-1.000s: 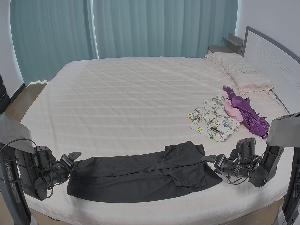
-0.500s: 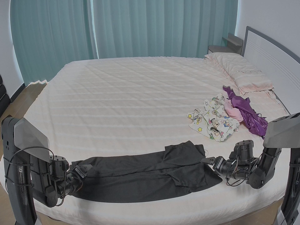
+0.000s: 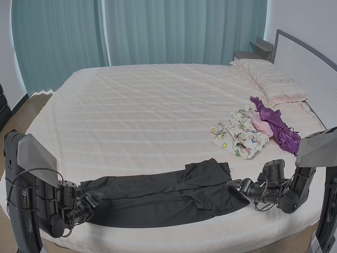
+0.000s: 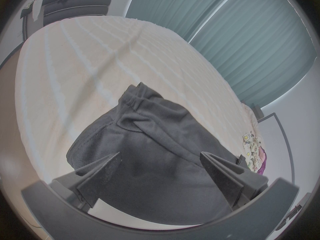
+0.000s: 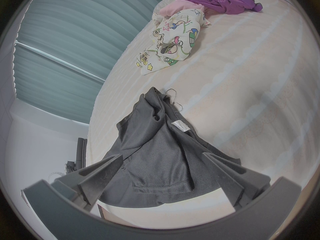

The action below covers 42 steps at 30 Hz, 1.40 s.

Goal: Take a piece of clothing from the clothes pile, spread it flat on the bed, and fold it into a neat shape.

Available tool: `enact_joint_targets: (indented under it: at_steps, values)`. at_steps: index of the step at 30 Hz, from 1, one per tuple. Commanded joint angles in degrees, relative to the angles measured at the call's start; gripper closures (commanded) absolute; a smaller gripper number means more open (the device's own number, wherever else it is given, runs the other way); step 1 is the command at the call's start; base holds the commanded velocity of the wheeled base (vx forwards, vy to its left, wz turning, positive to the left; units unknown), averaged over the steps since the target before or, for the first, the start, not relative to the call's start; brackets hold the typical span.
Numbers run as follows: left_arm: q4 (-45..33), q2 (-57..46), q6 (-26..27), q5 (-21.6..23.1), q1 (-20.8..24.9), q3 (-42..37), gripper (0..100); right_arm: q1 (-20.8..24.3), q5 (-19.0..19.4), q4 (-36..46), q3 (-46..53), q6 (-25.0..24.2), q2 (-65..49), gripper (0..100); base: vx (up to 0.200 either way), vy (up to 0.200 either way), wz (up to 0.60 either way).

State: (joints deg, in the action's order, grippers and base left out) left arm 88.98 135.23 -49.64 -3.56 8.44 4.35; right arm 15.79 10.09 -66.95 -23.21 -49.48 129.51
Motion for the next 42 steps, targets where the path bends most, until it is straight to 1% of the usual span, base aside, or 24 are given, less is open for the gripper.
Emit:
enact_joint_targets:
  at_steps: [1, 2, 5, 6, 7, 9, 10, 11, 14, 15, 16, 18, 19, 20, 21, 22, 23, 26, 30, 34, 42]
  values:
    - [1.0, -7.3, -0.6, -0.1, -0.4, -1.0, 0, -0.1, 0.0, 0.0, 0.0, 0.0, 0.0, 0, 0.0, 0.0, 0.0]
    - [1.0, -11.3, -0.4, -0.2, -0.8, -1.2, 0, -0.1, 0.0, 0.0, -0.1, 0.0, -0.2, 0, 0.0, 0.0, 0.0]
    - [0.8, -14.6, 0.1, -0.1, -1.9, -0.9, 0, -0.1, 0.0, -0.1, -0.1, 0.0, -0.3, 0, 0.0, 0.0, 0.0]
    - [0.7, -15.4, 0.5, 0.1, -3.0, -0.4, 0, -0.1, 0.0, 0.0, -0.1, 0.0, -0.3, 0, 0.0, 0.0, 0.0]
    - [0.6, -15.5, 0.8, 0.2, -3.3, -0.3, 0, 0.0, 0.0, 0.0, -0.1, 0.0, -0.3, 0, 0.0, 0.0, 0.0]
    - [0.4, -15.2, 3.6, 0.4, -5.5, 2.0, 0, 0.0, 0.0, -0.1, -0.1, 0.0, -0.3, 0, 0.0, 0.0, 0.0]
    - [0.4, -15.2, 3.8, 0.4, -5.9, 2.2, 0, 0.0, 0.0, 0.0, -0.1, 0.0, -0.3, 0, 0.0, 0.0, 0.0]
    - [0.1, -15.0, 5.1, 0.4, -7.7, 4.5, 0, 0.0, 0.0, -0.1, -0.2, 0.0, -0.3, 0, 0.0, 0.0, 0.0]
    - [-4.0, -14.2, 6.9, 1.0, -10.5, 9.9, 0, 0.0, 0.0, -0.1, -0.1, 0.0, -0.3, 0, 0.0, 0.0, 0.0]
    - [-4.0, -14.2, 6.9, 1.0, -10.5, 9.9, 0, 0.0, 0.0, -0.1, -0.1, 0.0, -0.3, 0, 0.0, 0.0, 0.0]
    - [-9.8, -14.3, 8.7, 2.2, -12.3, 14.4, 0, 0.0, 0.0, -0.1, -0.1, 0.0, -0.3, 0, 0.0, 0.0, 0.0]
    - [-15.3, -14.4, 8.9, 4.4, -13.1, 18.2, 0, 0.0, 0.0, -0.1, -0.2, 0.0, -0.2, 0, 0.0, 0.0, 0.0]
    - [-18.7, -14.3, 8.8, 6.6, -13.5, 20.8, 0, 0.0, 0.0, -0.1, -0.2, 0.0, -0.2, 0, 0.0, 0.0, 0.0]
    - [-20.0, -14.2, 8.8, 7.7, -13.7, 21.8, 0, 0.0, 0.0, -0.1, -0.2, 0.0, -0.1, 0, 0.0, 0.0, 0.0]
    - [-22.2, -13.9, 8.8, 9.9, -14.0, 23.2, 0, 0.0, -0.1, -0.1, -0.2, 0.0, 0.0, 0, 0.0, 0.0, 0.0]
    - [-22.9, -13.6, 8.9, 10.6, -14.1, 23.5, 0, 0.0, 0.0, -0.1, -0.3, 0.0, 0.0, 0, 0.0, 0.0, 0.0]
    - [-24.2, -12.0, 9.3, 12.7, -14.3, 24.6, 0, 0.0, 0.0, -0.1, -0.3, 0.0, 0.0, 0, 0.0, 0.0, 0.0]
    - [-24.6, -8.2, 11.6, 13.7, -14.8, 25.5, 0, 0.0, 0.0, -0.1, -0.3, 0.0, 0.1, 0, 0.0, 0.0, 0.0]
    - [-24.4, -3.4, 17.2, 13.4, -15.9, 25.4, 0, 0.0, 0.0, -0.1, -0.3, 0.0, 0.4, 0, 0.0, 0.0, 0.0]
    - [-25.0, -2.8, 17.8, 13.5, -17.0, 25.2, 0, 0.1, 0.0, -0.1, -0.2, 0.0, 0.6, 0, 0.0, 0.0, 0.0]
    - [-25.1, -1.4, 17.8, 13.7, -17.0, 25.2, 0, 0.6, -0.1, -0.1, -0.2, 0.0, 0.9, 0, 0.0, 0.0, 0.0]
